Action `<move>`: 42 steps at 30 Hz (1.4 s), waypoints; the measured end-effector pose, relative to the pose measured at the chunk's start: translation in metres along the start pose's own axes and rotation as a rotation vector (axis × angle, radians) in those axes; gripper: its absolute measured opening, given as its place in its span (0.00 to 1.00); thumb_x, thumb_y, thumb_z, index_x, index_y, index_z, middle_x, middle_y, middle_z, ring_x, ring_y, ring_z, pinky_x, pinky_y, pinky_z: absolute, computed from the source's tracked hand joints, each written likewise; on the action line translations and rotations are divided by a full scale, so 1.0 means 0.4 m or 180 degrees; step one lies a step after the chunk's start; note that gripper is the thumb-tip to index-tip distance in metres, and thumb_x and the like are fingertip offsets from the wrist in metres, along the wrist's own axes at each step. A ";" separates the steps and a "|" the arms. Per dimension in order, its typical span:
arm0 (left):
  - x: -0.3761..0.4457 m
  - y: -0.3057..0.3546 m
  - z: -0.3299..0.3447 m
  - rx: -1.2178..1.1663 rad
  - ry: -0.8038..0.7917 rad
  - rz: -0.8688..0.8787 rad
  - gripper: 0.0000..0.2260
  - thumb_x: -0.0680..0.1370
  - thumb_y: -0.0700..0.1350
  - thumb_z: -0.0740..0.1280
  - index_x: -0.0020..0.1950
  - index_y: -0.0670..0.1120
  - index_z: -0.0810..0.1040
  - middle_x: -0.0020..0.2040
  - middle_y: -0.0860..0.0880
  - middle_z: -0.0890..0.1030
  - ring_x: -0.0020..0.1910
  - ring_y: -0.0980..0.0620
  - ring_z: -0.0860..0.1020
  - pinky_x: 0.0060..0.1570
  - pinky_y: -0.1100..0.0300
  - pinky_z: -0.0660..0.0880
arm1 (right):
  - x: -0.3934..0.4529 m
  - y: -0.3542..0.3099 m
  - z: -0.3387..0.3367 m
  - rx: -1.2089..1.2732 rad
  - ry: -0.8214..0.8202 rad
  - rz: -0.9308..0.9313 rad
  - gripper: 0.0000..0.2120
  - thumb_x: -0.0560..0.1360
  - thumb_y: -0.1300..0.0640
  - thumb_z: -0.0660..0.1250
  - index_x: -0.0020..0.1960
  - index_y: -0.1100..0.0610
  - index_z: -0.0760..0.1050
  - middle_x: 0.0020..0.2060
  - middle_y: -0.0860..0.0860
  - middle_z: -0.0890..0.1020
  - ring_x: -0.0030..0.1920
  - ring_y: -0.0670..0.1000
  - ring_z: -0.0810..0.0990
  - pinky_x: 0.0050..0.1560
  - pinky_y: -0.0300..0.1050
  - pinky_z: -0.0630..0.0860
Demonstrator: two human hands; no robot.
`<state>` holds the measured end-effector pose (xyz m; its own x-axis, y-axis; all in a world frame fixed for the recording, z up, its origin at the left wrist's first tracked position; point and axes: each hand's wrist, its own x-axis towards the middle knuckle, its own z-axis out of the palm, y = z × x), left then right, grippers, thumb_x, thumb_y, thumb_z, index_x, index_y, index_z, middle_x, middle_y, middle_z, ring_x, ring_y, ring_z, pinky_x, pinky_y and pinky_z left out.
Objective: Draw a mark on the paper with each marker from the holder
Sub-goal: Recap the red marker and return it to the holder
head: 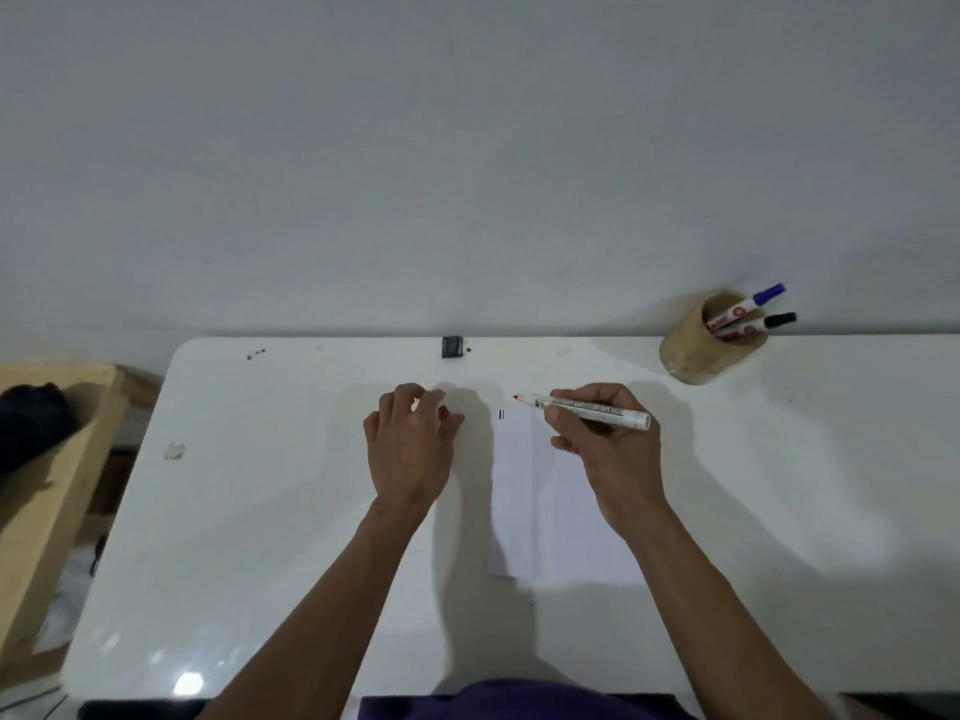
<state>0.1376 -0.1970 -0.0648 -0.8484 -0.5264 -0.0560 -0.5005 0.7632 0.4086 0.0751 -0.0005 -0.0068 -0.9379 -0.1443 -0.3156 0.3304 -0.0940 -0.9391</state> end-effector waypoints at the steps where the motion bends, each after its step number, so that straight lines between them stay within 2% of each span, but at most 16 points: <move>1: 0.005 -0.002 0.002 0.0087 -0.0019 0.0008 0.13 0.80 0.51 0.67 0.62 0.47 0.81 0.63 0.46 0.77 0.65 0.42 0.73 0.66 0.47 0.65 | -0.008 0.002 -0.001 0.0028 0.0065 0.0041 0.11 0.71 0.71 0.76 0.47 0.61 0.78 0.46 0.55 0.88 0.44 0.52 0.86 0.41 0.47 0.84; 4: 0.010 -0.010 0.005 0.0213 0.0039 0.0020 0.10 0.80 0.49 0.68 0.55 0.45 0.85 0.62 0.47 0.78 0.64 0.42 0.73 0.64 0.47 0.65 | -0.028 0.002 0.000 0.0064 0.0175 0.0085 0.10 0.71 0.70 0.77 0.49 0.65 0.79 0.47 0.56 0.88 0.42 0.50 0.86 0.40 0.45 0.84; 6: 0.006 -0.014 -0.004 0.0007 0.0056 -0.0063 0.08 0.80 0.48 0.68 0.53 0.45 0.85 0.61 0.47 0.78 0.63 0.43 0.73 0.63 0.48 0.65 | -0.041 -0.004 0.005 0.0127 0.0231 0.0073 0.09 0.72 0.69 0.76 0.51 0.66 0.81 0.46 0.56 0.88 0.42 0.50 0.86 0.41 0.45 0.83; 8: -0.005 -0.009 -0.025 -0.0607 0.0040 -0.0188 0.06 0.79 0.47 0.70 0.51 0.47 0.85 0.60 0.49 0.78 0.63 0.43 0.72 0.60 0.51 0.67 | -0.056 -0.015 0.015 0.0200 0.0262 0.0045 0.07 0.74 0.65 0.75 0.52 0.64 0.82 0.43 0.53 0.88 0.43 0.51 0.87 0.40 0.44 0.83; 10: -0.029 0.007 -0.059 -0.1528 0.0049 -0.0349 0.03 0.78 0.48 0.71 0.49 0.51 0.85 0.59 0.51 0.79 0.63 0.47 0.73 0.57 0.54 0.69 | -0.077 -0.029 0.031 0.0205 0.0309 -0.0003 0.05 0.77 0.61 0.73 0.52 0.61 0.82 0.42 0.52 0.88 0.43 0.51 0.87 0.40 0.44 0.83; 12: -0.066 0.031 -0.104 -0.2500 0.0066 -0.0555 0.04 0.78 0.48 0.71 0.46 0.57 0.85 0.57 0.54 0.82 0.61 0.53 0.77 0.52 0.58 0.73 | -0.104 -0.042 0.049 0.0160 0.0344 -0.0117 0.05 0.77 0.58 0.73 0.52 0.59 0.82 0.42 0.52 0.88 0.42 0.50 0.87 0.39 0.44 0.83; 13: -0.085 0.041 -0.124 -0.2946 0.0064 -0.0664 0.04 0.79 0.48 0.71 0.46 0.57 0.84 0.54 0.54 0.84 0.59 0.54 0.79 0.50 0.60 0.74 | -0.119 -0.047 0.058 0.0138 0.0344 -0.0186 0.05 0.77 0.58 0.72 0.51 0.58 0.83 0.42 0.52 0.88 0.42 0.49 0.86 0.38 0.43 0.82; 15: -0.118 0.058 -0.155 -0.3564 0.0006 -0.0818 0.04 0.79 0.47 0.70 0.49 0.51 0.85 0.50 0.54 0.87 0.56 0.56 0.81 0.55 0.59 0.76 | -0.146 -0.057 0.076 0.0123 0.0342 -0.0301 0.04 0.77 0.57 0.72 0.50 0.57 0.83 0.42 0.52 0.88 0.41 0.49 0.86 0.37 0.42 0.82; 17: -0.146 0.065 -0.172 -0.3874 -0.0088 -0.0851 0.06 0.77 0.51 0.70 0.49 0.51 0.86 0.52 0.54 0.87 0.59 0.56 0.81 0.66 0.49 0.74 | -0.167 -0.064 0.090 0.0138 0.0365 -0.0370 0.06 0.76 0.56 0.72 0.50 0.58 0.83 0.43 0.54 0.88 0.41 0.49 0.86 0.36 0.42 0.82; 19: -0.169 0.069 -0.184 -0.4056 -0.0167 -0.0850 0.09 0.74 0.55 0.70 0.48 0.54 0.86 0.54 0.54 0.86 0.64 0.53 0.80 0.72 0.44 0.71 | -0.186 -0.068 0.101 0.0153 0.0374 -0.0414 0.09 0.74 0.54 0.72 0.50 0.58 0.83 0.43 0.55 0.88 0.41 0.49 0.86 0.36 0.42 0.82; 21: -0.185 0.070 -0.193 -0.4143 -0.0222 -0.0852 0.12 0.72 0.57 0.70 0.49 0.54 0.86 0.54 0.54 0.86 0.65 0.51 0.79 0.72 0.41 0.70 | -0.203 -0.069 0.109 0.0161 0.0358 -0.0427 0.11 0.73 0.52 0.72 0.50 0.58 0.82 0.43 0.55 0.88 0.41 0.49 0.86 0.35 0.41 0.81; 29: -0.218 0.081 -0.215 -0.4321 -0.0324 -0.0859 0.10 0.72 0.56 0.70 0.48 0.55 0.87 0.52 0.54 0.86 0.59 0.51 0.79 0.67 0.40 0.73 | -0.246 -0.062 0.117 0.0097 0.0376 -0.0567 0.14 0.72 0.53 0.73 0.52 0.61 0.82 0.42 0.55 0.88 0.40 0.49 0.86 0.34 0.41 0.80; 37: -0.236 0.086 -0.216 -0.4449 -0.0544 -0.0962 0.15 0.71 0.57 0.70 0.51 0.51 0.86 0.53 0.54 0.87 0.62 0.53 0.80 0.70 0.40 0.72 | -0.267 -0.053 0.111 0.0047 0.0401 -0.0610 0.03 0.75 0.58 0.73 0.49 0.56 0.83 0.40 0.51 0.88 0.39 0.48 0.86 0.32 0.39 0.80; 42: -0.241 0.099 -0.205 -0.4556 -0.0744 -0.0964 0.10 0.72 0.55 0.69 0.46 0.52 0.87 0.52 0.56 0.86 0.61 0.53 0.80 0.70 0.41 0.73 | -0.262 -0.050 0.101 0.0144 0.0421 -0.0438 0.04 0.76 0.58 0.73 0.50 0.57 0.83 0.43 0.53 0.89 0.40 0.50 0.86 0.33 0.42 0.80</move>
<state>0.2136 -0.1469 0.0315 -0.8226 -0.4175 -0.3860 -0.1856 -0.4445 0.8763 0.1709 -0.0232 0.0506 -0.9793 0.0033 -0.2025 0.1998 -0.1483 -0.9685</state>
